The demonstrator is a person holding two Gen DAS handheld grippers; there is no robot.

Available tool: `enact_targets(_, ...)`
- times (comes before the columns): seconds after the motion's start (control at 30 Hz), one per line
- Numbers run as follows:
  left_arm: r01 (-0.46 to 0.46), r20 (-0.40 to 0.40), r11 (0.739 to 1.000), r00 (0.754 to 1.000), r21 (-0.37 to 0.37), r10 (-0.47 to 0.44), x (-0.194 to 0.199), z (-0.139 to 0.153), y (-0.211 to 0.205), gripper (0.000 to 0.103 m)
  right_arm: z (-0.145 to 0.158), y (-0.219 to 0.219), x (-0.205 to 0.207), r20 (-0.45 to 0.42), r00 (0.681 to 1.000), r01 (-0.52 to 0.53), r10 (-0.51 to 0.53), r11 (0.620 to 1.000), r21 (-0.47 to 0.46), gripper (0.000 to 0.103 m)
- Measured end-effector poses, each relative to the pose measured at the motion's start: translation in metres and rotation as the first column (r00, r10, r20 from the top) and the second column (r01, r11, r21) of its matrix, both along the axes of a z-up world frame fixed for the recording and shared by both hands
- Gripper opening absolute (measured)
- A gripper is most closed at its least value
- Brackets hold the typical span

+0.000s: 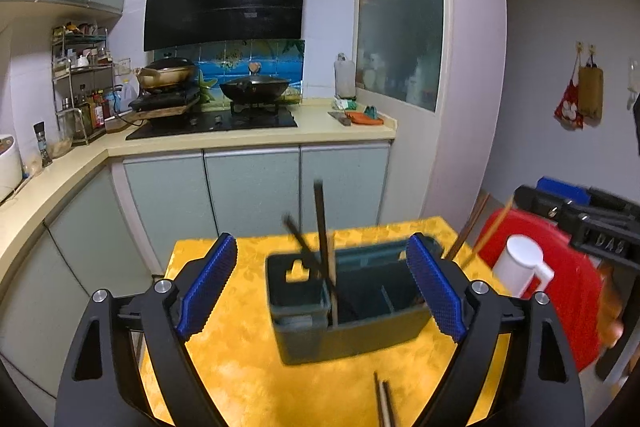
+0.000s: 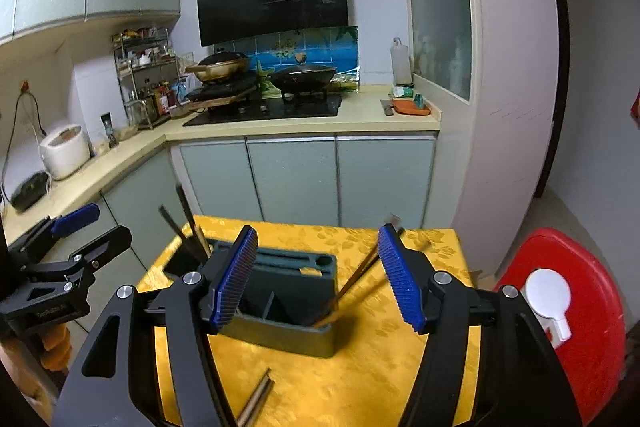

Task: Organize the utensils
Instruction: 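Withdraw both tools back over the remaining chopsticks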

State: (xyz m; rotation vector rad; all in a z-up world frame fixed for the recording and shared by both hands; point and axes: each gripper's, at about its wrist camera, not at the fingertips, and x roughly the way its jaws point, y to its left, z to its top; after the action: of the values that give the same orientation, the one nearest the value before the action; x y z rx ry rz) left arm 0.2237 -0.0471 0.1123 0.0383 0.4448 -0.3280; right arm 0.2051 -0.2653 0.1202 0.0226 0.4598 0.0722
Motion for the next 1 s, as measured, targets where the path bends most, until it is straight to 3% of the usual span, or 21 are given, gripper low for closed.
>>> enact_targets(0.2,0.003,-0.022,0.998,1.000,0.059,-0.002,-0.027,-0.043,0.012,0.084,-0.034,0.002,-0.040,0.009,1.000,-0.019,0.019,0.999,-0.042,0.061)
enact_targets(0.6,0.019,-0.101,0.995,0.995,0.096,-0.009,-0.084,-0.117,0.032,0.084,-0.122,0.018,-0.107,-0.033,0.999,-0.021,0.017,0.993,-0.119,0.065)
enact_targets(0.77,0.044,-0.135,0.991,0.990,0.124,-0.027,-0.111,-0.149,0.029,0.084,-0.155,0.021,-0.125,-0.089,0.996,-0.028,0.020,0.996,-0.088,0.065)
enact_targets(1.0,0.110,-0.178,0.983,0.981,0.149,-0.083,-0.148,-0.183,0.022,0.083,-0.180,0.025,-0.135,-0.152,0.988,-0.033,0.025,0.998,-0.054,0.065)
